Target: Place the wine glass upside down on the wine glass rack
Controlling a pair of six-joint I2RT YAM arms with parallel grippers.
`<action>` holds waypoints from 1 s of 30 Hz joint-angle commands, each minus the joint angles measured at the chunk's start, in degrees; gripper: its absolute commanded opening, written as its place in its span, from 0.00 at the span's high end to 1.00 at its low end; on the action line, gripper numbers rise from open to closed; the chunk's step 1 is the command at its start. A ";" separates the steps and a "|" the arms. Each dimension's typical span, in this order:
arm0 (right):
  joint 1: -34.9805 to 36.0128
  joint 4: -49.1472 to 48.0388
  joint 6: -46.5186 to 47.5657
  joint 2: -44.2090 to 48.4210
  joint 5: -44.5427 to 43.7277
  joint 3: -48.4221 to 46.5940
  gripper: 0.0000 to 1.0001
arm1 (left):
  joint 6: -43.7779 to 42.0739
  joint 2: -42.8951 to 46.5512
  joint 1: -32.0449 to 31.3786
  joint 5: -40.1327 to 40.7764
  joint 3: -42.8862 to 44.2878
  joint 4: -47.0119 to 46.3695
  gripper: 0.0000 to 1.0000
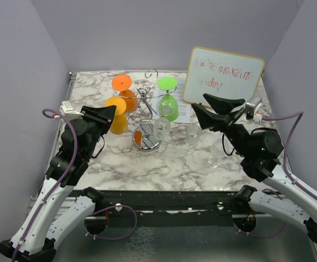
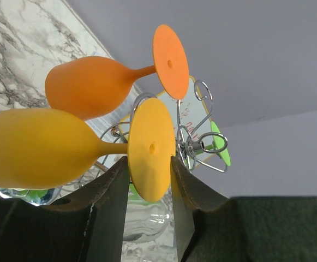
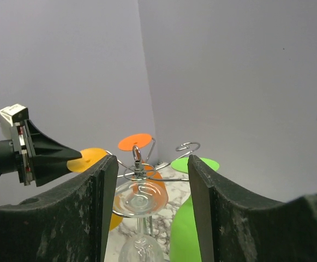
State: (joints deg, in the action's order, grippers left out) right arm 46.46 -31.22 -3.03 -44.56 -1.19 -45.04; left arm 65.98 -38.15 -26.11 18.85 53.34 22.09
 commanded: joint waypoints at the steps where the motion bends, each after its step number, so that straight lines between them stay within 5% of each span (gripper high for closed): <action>1: 0.39 5.30 -2.68 0.32 -6.08 -3.03 0.42 | 0.19 1.42 0.18 -0.66 0.36 3.39 0.63; 10: 0.36 26.91 -13.65 -1.89 -25.41 -9.75 0.36 | -0.94 4.18 0.18 -1.54 1.07 6.49 0.41; 17: 0.38 51.12 -25.51 -3.11 -41.40 -15.72 0.35 | -10.10 7.61 0.18 -0.84 3.26 6.92 0.26; 25: 0.32 73.62 -34.56 -10.00 -44.77 -20.37 0.39 | -30.35 11.89 0.18 -1.79 5.42 7.21 0.11; 30: 0.39 77.93 -36.16 -16.80 -38.73 -21.45 0.40 | -38.38 11.52 0.18 -1.31 6.69 7.17 0.01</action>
State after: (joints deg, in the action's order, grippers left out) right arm 46.46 36.97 -35.35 -56.95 -42.28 -65.08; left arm 38.74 -26.28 -26.11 18.41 58.19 28.91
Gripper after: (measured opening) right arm 0.613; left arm 0.967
